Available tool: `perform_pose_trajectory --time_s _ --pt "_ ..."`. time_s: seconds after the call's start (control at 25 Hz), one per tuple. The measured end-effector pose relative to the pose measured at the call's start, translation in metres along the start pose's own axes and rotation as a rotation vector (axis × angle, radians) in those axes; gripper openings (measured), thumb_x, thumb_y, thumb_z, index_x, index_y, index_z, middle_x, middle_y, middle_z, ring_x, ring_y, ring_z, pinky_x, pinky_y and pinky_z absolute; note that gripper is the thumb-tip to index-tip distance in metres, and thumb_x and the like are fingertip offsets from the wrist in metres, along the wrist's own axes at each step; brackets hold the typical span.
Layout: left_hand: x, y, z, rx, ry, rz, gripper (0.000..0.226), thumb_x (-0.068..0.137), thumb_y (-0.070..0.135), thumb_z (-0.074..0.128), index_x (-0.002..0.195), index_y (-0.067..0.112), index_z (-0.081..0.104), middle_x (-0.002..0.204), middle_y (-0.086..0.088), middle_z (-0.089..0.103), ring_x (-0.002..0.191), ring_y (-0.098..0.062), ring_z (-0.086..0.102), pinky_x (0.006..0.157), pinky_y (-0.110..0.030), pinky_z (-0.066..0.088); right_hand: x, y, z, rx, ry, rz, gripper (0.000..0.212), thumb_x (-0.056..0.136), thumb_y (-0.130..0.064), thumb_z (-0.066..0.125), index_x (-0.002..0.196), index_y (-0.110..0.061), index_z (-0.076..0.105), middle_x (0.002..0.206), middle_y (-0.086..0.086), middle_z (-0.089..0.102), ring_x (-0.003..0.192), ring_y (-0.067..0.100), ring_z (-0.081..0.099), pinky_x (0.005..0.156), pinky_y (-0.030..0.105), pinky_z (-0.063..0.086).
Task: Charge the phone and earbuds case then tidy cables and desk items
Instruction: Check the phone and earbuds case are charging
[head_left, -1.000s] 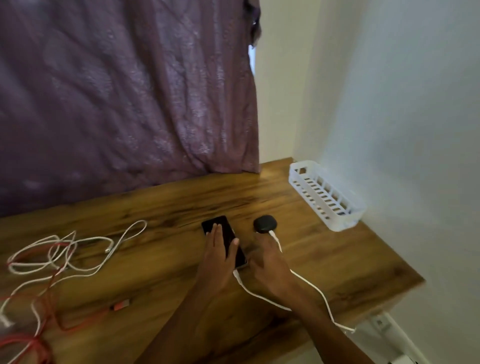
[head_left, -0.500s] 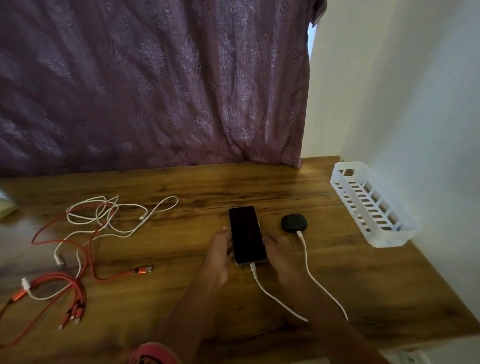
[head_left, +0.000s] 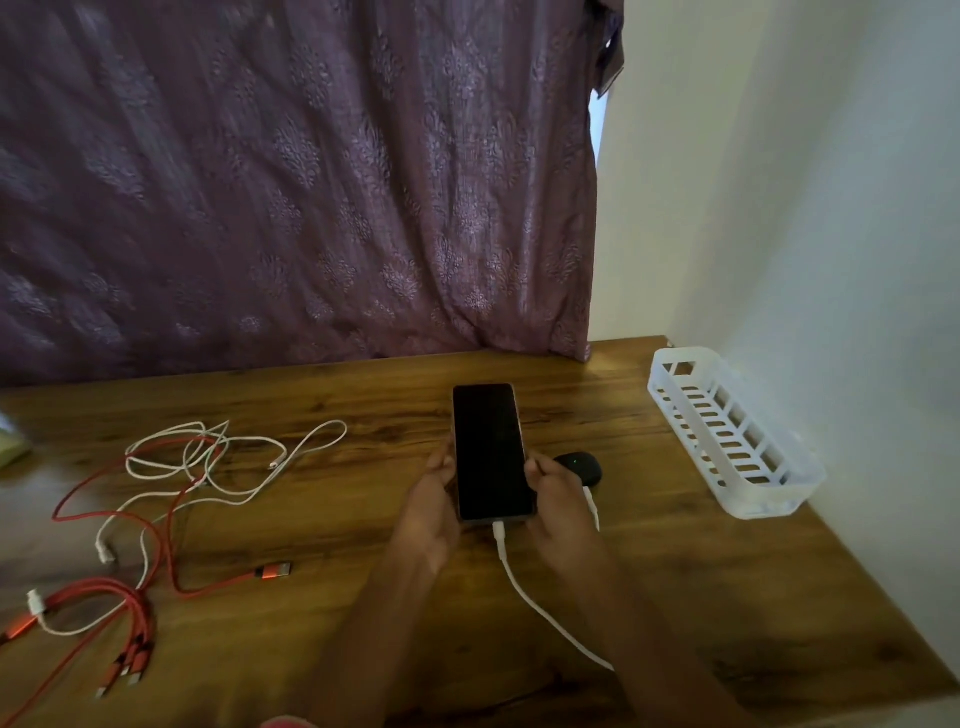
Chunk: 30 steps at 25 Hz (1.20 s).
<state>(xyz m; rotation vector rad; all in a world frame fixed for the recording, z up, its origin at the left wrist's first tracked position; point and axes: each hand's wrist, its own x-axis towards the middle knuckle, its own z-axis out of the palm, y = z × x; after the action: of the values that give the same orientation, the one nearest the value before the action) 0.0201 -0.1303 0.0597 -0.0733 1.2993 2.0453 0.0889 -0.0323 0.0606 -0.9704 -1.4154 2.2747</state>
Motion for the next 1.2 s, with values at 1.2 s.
perform_pose_trajectory --time_s 1.2 --pt "-0.115 0.112 0.097 -0.08 -0.437 0.592 0.038 0.094 0.005 0.034 0.114 0.027 0.058 0.112 -0.001 0.069 0.101 -0.016 0.066 0.077 -0.027 0.057 -0.107 -0.137 0.013 0.202 -0.315 -0.606 0.028 0.094 -0.01 0.041 0.113 -0.018 0.06 0.102 -0.001 0.069 0.09 0.011 0.068 0.062 0.017 0.054"
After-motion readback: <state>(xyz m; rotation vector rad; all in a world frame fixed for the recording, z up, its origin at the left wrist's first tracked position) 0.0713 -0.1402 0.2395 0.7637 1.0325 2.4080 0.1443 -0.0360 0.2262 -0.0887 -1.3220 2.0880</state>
